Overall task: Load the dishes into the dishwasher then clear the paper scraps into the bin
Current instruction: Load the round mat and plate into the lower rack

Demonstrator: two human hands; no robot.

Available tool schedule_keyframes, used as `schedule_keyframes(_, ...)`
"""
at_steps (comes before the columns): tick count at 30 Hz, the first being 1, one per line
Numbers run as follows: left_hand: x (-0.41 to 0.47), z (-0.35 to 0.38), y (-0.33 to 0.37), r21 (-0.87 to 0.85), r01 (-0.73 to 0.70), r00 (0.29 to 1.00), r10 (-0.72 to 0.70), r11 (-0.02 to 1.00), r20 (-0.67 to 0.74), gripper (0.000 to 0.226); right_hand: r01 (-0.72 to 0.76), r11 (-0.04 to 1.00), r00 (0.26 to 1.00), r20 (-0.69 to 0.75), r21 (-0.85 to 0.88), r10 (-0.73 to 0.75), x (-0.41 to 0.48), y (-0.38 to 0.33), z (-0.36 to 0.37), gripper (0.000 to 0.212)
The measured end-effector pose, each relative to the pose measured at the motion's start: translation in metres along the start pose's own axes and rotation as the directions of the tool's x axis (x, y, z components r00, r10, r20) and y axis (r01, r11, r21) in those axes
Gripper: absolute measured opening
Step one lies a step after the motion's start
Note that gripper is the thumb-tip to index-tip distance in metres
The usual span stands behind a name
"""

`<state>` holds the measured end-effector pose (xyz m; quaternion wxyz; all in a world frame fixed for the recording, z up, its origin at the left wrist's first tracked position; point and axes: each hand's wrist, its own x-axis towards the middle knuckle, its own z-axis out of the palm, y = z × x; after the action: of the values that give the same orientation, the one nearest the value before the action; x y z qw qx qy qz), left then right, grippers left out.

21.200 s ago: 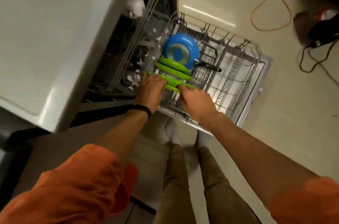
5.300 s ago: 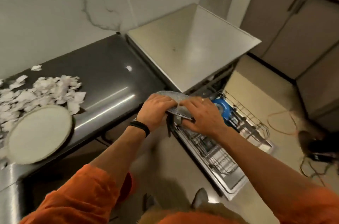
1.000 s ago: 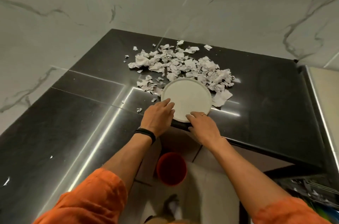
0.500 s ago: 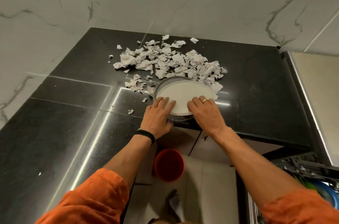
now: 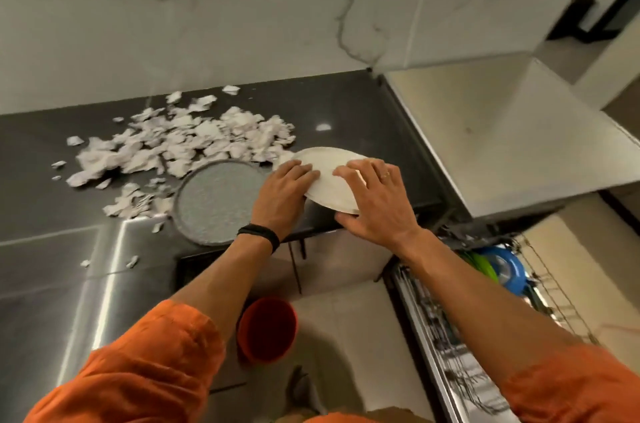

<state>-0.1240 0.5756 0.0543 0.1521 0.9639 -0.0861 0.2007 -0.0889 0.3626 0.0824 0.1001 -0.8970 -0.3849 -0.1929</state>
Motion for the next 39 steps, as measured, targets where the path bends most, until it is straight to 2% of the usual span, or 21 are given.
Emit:
schedule_keyframes(2, 0.022, 0.013, 0.037, -0.040, -0.130, 0.991, 0.131, 0.991, 0.022, 0.035, -0.084, 0.996, 0.996, 0.025, -0.014, 0.084, -0.026, 0.024, -0.016, 0.075)
schedule_keyframes(4, 0.039, 0.026, 0.075, -0.083, -0.202, 0.977, 0.206, 0.976, 0.051, 0.032, -0.158, 0.987, 0.985, 0.067, -0.031, 0.160, -0.055, 0.048, -0.028, 0.079)
schedule_keyframes(6, 0.052, 0.042, 0.113, -0.122, -0.264, 0.959, 0.274, 0.957, 0.072, 0.033, -0.229, 0.973, 0.967, 0.103, -0.041, 0.232, -0.088, 0.073, -0.041, 0.069)
schedule_keyframes(9, 0.062, 0.065, 0.170, -0.177, -0.323, 0.935, 0.343, 0.930, 0.096, 0.034, -0.294, 0.952, 0.952, 0.064, -0.085, 0.299, -0.144, 0.102, -0.055, 0.044)
schedule_keyframes(12, 0.067, 0.091, 0.227, -0.256, -0.349, 0.908, 0.392, 0.902, 0.146, 0.045, -0.378, 0.917, 0.918, 0.077, -0.128, 0.389, -0.203, 0.126, -0.064, 0.039)
schedule_keyframes(18, 0.047, 0.157, 0.298, -0.308, -0.492, 0.762, 0.574, 0.814, 0.299, 0.040, -0.530, 0.839, 0.826, 0.147, -0.121, 0.543, -0.304, 0.145, -0.053, 0.043)
schedule_keyframes(24, 0.016, 0.226, 0.312, -0.385, -0.558, 0.641, 0.676, 0.735, 0.363, 0.024, -0.667, 0.738, 0.691, 0.287, -0.102, 0.664, -0.346, 0.150, -0.002, 0.040)
schedule_keyframes(29, 0.002, 0.332, 0.285, -0.359, -0.531, 0.647, 0.641, 0.767, 0.413, 0.023, -0.705, 0.694, 0.610, 0.372, -0.147, 0.699, -0.363, 0.176, 0.082, 0.037)
schedule_keyframes(33, 0.002, 0.433, 0.265, -0.393, -0.509, 0.652, 0.641, 0.766, 0.404, 0.022, -0.780, 0.615, 0.541, 0.374, -0.112, 0.754, -0.376, 0.202, 0.169, 0.042)
schedule_keyframes(36, -0.007, 0.495, 0.242, -0.410, -0.481, 0.651, 0.629, 0.775, 0.425, 0.030, -0.819, 0.562, 0.485, 0.380, -0.120, 0.788, -0.384, 0.212, 0.230, 0.044)
schedule_keyframes(39, -0.017, 0.537, 0.221, -0.425, -0.490, 0.633, 0.646, 0.761, 0.426, 0.040, -0.823, 0.554, 0.470, 0.395, -0.129, 0.790, -0.395, 0.217, 0.279, 0.043)
